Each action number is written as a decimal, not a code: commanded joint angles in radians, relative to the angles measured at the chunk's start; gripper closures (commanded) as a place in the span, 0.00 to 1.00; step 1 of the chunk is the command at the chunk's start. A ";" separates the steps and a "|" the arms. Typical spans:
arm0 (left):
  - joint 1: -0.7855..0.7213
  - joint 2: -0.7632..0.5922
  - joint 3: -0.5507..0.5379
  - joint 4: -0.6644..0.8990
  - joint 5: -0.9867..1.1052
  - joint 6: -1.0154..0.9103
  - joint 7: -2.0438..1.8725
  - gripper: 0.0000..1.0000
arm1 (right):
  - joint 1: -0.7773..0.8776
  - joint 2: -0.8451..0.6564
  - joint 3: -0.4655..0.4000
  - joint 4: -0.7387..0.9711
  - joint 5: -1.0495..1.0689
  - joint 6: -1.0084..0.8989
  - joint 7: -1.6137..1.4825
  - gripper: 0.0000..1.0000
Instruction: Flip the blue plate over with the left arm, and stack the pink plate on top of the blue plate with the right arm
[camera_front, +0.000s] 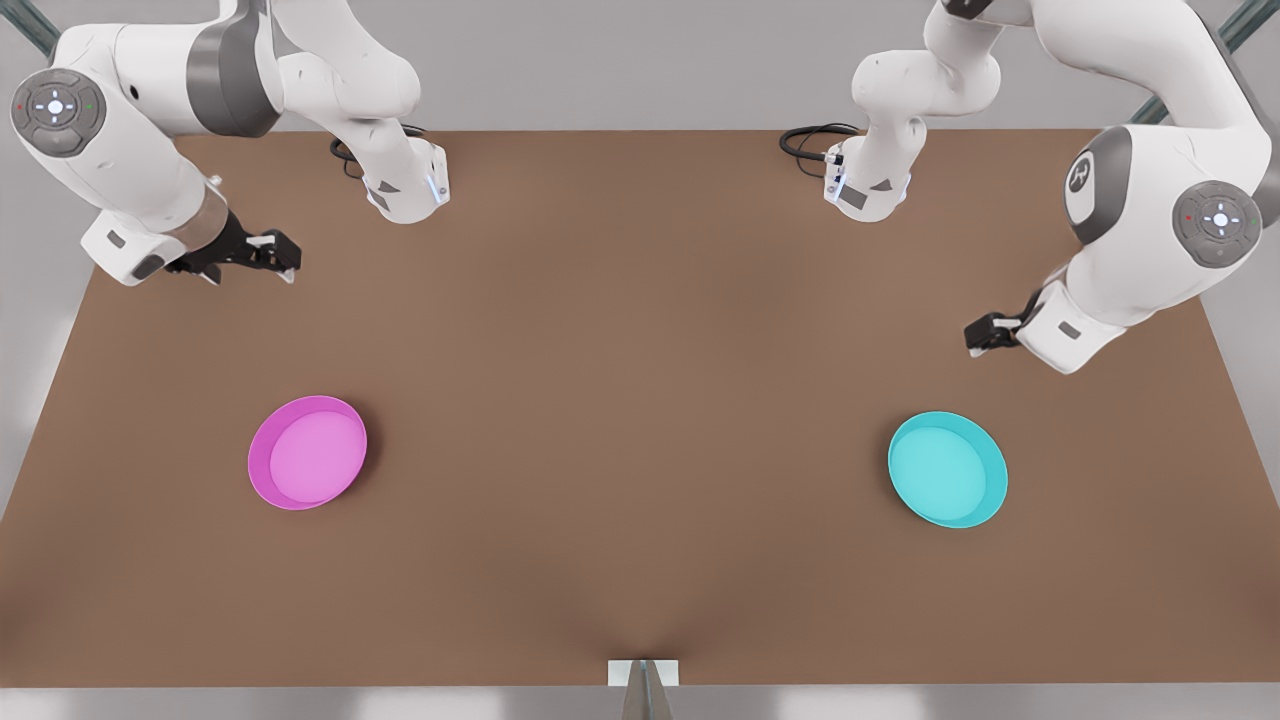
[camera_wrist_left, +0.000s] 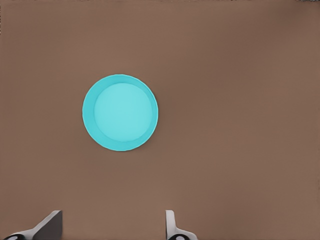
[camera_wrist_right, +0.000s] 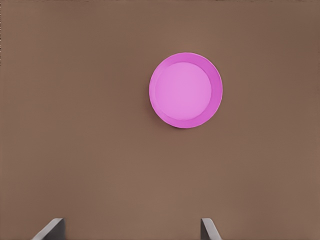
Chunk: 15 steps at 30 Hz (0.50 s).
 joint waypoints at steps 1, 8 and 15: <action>0.005 0.000 0.000 -0.001 0.001 0.028 -0.046 0.00 | -0.004 0.006 0.000 0.001 0.000 0.040 0.006 0.00; 0.316 0.481 -0.005 0.041 -0.232 0.311 0.374 0.00 | -0.090 0.156 0.004 0.154 0.000 -0.040 0.005 0.00; 0.400 0.653 0.001 0.029 -0.264 0.491 0.692 0.00 | -0.082 0.250 0.006 0.212 -0.031 -0.070 0.008 0.00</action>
